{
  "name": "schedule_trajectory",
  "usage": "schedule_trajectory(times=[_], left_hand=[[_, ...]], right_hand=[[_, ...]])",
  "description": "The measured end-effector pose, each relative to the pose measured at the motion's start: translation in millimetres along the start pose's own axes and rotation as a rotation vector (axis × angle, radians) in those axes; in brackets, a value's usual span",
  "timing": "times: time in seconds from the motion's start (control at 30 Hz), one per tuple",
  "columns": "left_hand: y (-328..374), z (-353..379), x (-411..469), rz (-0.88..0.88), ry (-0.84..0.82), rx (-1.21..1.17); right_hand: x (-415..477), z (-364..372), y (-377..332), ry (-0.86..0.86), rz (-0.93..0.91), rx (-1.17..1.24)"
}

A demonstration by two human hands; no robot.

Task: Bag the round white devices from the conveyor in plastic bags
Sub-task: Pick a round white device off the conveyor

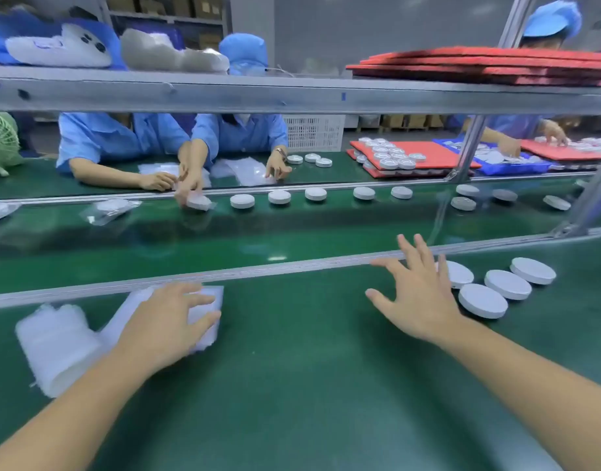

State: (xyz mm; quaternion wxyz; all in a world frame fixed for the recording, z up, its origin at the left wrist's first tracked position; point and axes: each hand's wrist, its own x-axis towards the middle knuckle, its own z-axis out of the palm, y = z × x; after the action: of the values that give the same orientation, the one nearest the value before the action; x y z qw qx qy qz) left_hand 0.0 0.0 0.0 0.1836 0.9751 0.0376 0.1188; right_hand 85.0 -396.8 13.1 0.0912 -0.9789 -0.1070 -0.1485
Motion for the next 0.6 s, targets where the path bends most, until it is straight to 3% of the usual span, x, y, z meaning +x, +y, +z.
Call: schedule_trajectory(times=[0.1, 0.2, 0.37, 0.5, 0.6], left_hand=[[-11.6, 10.8, -9.6, 0.002, -0.035, 0.074], [-9.3, 18.5, -18.3, 0.045, -0.008, 0.082], [-7.9, 15.1, -20.5, 0.035, 0.003, 0.060], [-5.5, 13.2, -28.0, 0.065, 0.062, 0.012], [-2.9, 11.7, -30.5, 0.048, -0.028, 0.004]], right_hand=[[2.2, -7.0, 66.0, -0.169, 0.310, -0.172], [-10.8, -5.7, 110.6, -0.330, 0.378, -0.166], [3.1, 10.5, 114.5, -0.086, 0.376, -0.302], [28.5, 22.8, 109.3, -0.110, 0.386, -0.273], [44.6, 18.7, 106.7, -0.144, 0.327, -0.418]])
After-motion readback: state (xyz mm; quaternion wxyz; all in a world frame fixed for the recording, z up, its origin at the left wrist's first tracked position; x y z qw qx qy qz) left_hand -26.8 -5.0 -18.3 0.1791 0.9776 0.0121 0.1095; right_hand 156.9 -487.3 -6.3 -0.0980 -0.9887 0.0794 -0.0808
